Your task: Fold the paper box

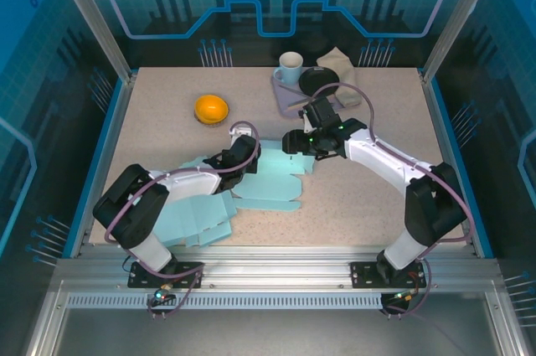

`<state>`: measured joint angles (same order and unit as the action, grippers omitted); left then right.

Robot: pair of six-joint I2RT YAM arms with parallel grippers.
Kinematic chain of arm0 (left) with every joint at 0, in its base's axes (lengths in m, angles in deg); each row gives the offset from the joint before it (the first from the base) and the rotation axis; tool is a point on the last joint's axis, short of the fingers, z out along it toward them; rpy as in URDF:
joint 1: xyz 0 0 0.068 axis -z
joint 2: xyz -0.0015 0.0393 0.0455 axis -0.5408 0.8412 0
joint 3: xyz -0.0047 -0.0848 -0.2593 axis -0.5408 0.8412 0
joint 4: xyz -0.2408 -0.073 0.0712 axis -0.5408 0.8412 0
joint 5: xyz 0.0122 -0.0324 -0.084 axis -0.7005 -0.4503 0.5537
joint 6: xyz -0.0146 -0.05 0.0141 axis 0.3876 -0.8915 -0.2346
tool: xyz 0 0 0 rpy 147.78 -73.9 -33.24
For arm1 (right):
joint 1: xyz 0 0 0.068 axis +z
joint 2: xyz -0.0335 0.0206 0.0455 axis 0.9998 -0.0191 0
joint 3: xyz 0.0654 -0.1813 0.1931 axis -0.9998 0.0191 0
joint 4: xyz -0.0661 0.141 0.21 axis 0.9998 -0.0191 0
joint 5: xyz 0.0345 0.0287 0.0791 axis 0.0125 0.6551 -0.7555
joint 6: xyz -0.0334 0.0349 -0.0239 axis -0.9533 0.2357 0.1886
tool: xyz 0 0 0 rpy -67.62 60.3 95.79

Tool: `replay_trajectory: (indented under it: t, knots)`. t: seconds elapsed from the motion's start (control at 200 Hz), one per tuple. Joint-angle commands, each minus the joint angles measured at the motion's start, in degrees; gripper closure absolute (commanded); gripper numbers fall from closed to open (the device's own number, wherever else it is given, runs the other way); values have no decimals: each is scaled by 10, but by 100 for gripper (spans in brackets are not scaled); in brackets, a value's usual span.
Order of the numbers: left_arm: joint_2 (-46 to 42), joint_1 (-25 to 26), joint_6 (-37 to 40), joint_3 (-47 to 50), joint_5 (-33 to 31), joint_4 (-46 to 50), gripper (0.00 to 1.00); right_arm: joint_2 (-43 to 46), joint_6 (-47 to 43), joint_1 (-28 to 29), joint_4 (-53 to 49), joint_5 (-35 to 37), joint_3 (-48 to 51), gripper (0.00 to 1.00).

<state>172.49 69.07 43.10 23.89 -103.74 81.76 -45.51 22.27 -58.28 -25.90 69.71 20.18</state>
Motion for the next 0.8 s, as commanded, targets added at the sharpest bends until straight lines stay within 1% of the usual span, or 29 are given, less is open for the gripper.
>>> replay_trajectory:
  t: [0.0,0.14,0.28,0.405,0.555,0.71,0.795]
  knots:
    - [-16,6,-22,0,-28,-14,92,-7,32,-3,3,-22,21,36]
    - [-13,6,-34,-6,-38,-1,92,-3,50,-2,12,-38,36,36]
    - [-5,6,-45,-19,-47,21,92,16,51,1,5,-10,46,36]
    - [-8,7,-45,-15,-41,14,92,25,67,-20,36,-22,77,36]
    - [-14,10,-34,-8,-29,2,92,5,69,-39,45,-28,85,36]
    - [-13,11,-42,-15,-34,19,92,-4,62,-41,30,5,90,36]
    - [-11,11,-46,-17,-36,25,92,3,68,-48,37,1,103,35]
